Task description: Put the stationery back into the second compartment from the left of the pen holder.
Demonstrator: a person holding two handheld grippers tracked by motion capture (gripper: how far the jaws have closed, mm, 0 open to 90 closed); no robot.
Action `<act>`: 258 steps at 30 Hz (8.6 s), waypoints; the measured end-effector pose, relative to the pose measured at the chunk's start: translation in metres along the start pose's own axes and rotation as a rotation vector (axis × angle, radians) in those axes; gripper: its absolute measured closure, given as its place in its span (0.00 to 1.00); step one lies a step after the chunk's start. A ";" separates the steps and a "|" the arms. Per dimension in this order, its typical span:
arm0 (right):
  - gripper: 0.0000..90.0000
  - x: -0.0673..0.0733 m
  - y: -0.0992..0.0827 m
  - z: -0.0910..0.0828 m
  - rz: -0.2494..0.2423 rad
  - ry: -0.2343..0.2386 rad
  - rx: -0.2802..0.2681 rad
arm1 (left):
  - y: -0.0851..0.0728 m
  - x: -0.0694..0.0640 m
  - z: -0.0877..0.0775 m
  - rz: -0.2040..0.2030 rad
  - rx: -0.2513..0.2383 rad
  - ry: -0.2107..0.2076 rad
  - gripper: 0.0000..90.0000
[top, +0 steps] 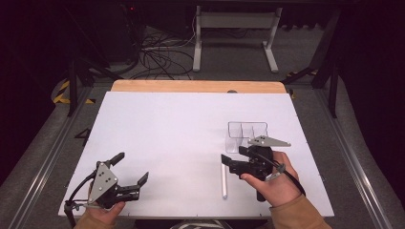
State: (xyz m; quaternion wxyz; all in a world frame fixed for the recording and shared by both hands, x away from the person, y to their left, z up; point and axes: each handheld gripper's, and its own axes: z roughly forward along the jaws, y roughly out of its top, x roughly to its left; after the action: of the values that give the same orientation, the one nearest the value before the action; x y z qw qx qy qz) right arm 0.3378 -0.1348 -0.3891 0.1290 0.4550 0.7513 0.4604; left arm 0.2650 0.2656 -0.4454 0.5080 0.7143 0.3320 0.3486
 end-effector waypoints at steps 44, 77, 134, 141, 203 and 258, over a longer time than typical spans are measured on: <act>0.47 0.014 0.003 0.070 0.196 -0.301 0.509 | 0.000 -0.001 0.000 0.006 0.001 0.013 0.07; 0.74 0.012 0.000 0.095 0.198 -0.334 0.578 | -0.001 -0.002 0.000 0.007 -0.003 0.021 0.07; 0.87 0.015 0.016 0.064 0.205 -0.331 0.428 | -0.001 -0.001 0.001 0.007 0.000 0.033 0.07; 0.87 0.018 0.019 0.054 0.178 -0.304 0.388 | -0.001 -0.001 0.001 0.006 0.001 0.035 0.07; 0.87 -0.038 0.044 -0.023 -0.273 0.148 -0.425 | -0.001 -0.001 0.001 0.015 0.007 0.046 0.08; 0.87 -0.098 0.029 0.027 -0.272 -0.032 -0.480 | -0.002 -0.001 0.002 0.012 0.010 0.045 0.07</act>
State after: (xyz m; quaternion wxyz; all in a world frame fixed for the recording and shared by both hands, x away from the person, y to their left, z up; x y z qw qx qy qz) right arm 0.4251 -0.1930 -0.4023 0.3058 0.3135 0.6727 0.5963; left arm 0.2659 0.2643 -0.4476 0.4946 0.7107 0.3409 0.3660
